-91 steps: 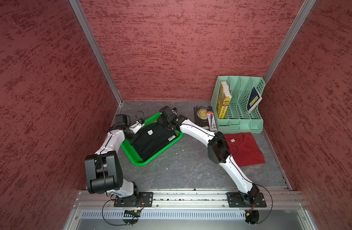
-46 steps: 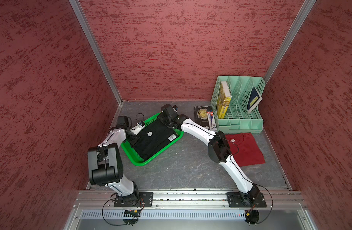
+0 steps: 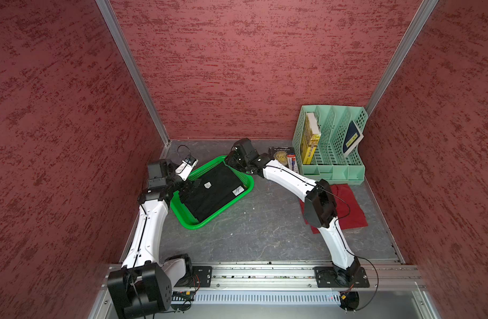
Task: Put the folded t-shirts into the basket
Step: Place the T-shirt in the bin, then pick up the T-shirt from the center of the board.
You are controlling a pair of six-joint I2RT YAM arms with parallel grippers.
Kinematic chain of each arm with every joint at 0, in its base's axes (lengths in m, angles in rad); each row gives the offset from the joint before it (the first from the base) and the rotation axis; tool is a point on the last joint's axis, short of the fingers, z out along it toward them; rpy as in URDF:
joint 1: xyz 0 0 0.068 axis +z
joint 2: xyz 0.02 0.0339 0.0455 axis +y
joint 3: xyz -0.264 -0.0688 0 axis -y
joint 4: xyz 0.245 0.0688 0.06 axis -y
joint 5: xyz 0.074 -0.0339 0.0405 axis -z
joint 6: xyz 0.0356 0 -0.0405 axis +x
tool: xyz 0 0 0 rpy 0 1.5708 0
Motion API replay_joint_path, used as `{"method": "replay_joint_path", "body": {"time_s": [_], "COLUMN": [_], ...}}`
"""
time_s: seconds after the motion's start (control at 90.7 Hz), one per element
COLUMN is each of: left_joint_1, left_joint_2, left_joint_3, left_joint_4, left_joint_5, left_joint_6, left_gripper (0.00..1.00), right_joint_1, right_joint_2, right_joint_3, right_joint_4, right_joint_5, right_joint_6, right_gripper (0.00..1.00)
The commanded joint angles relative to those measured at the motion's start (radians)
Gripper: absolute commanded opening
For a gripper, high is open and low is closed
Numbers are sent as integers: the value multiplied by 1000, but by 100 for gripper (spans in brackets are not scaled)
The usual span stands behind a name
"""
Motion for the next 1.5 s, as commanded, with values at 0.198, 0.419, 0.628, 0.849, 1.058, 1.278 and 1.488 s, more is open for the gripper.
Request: {"method": "replay_joint_path", "body": {"time_s": [0.198, 0.419, 0.628, 0.849, 1.058, 1.278, 1.488], "left_joint_1": [-228, -359, -458, -542, -638, -678, -763], "left_joint_2": [102, 262, 344, 248, 23, -28, 6], "left_joint_3": [-41, -64, 2, -10, -95, -116, -140], "left_joint_4": [-53, 51, 17, 23, 26, -45, -6], "left_joint_5": [29, -30, -27, 2, 3, 1, -75], "left_joint_6": [-25, -28, -53, -82, 4, 41, 57], "left_gripper": [96, 90, 73, 72, 78, 81, 80], "right_joint_1": [-2, -21, -95, -167, -327, -368, -370], "right_joint_2": [-220, -298, -554, -741, -808, -682, -562], "right_joint_3": [-226, -360, -704, -917, -1134, -1204, -1256], "right_joint_4": [-224, -413, -286, -354, -260, -180, -194], "right_joint_5": [-181, -77, -79, 100, 172, 45, -69], "right_joint_6": [-308, -265, -208, -117, -131, -195, -166], "right_gripper": [42, 42, 44, 51, 48, 39, 36]}}
